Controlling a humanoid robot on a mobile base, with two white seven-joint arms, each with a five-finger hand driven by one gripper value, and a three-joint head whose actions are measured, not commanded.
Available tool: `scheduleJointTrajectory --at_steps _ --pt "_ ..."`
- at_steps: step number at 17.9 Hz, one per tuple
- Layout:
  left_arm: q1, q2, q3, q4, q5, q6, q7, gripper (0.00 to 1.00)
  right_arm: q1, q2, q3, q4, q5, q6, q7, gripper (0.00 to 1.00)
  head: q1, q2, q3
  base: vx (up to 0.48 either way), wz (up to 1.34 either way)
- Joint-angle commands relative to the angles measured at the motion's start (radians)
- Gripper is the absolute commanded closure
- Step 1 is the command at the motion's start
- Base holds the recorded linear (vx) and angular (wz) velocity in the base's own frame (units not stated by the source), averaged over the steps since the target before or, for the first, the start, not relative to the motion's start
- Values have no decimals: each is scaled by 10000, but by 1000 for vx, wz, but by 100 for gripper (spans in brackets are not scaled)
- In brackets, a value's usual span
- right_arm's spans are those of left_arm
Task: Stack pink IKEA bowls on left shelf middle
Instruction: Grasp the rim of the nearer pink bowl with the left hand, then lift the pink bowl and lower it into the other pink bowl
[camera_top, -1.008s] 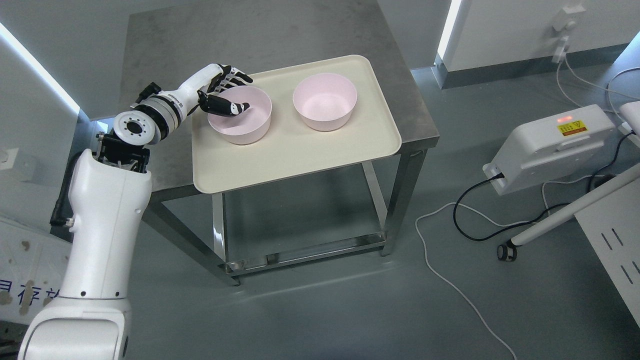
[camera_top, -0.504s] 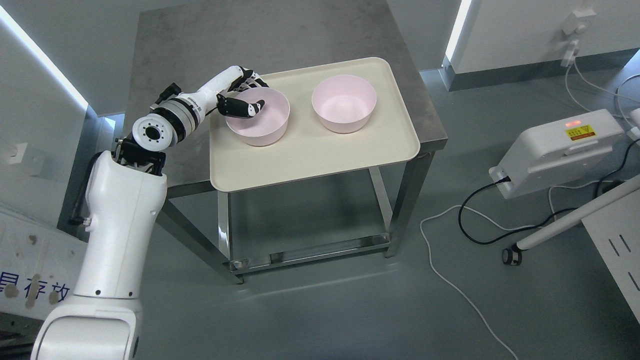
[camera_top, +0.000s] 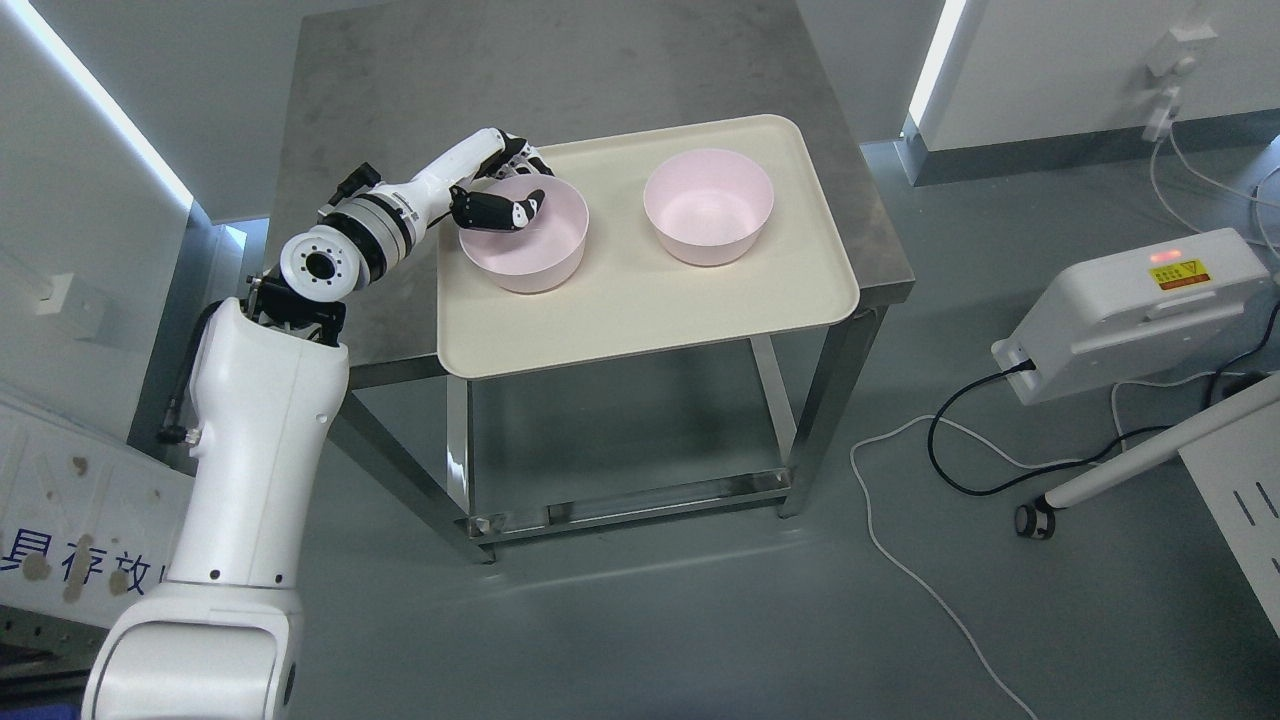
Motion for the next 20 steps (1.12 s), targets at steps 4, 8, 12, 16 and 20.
scheduleJointTrajectory --at_steps 4,8,12,16,20 --pt "-879 -1111 992 235 108 233 -325 99 0 -175 0 0 0 5 -28 0 0 0 0 0 0" --pt "-1370 -1633 1023 234 124 464 -448 99 0 -175 0 0 0 5 -13 0 0 0 0 -1 -30" --pt "-1860 -1889 962 128 170 526 -738 99 0 -175 0 0 0 5 -29 0 0 0 0 2 -36" --pt "-2092 -1889 -1376 -103 231 787 -817 98 0 -175 0 0 0 5 -13 0 0 0 0 0 4" --pt "-2153 -1889 -3359 95 277 741 -206 97 0 -175 0 0 0 5 -13 0 0 0 0 0 0"
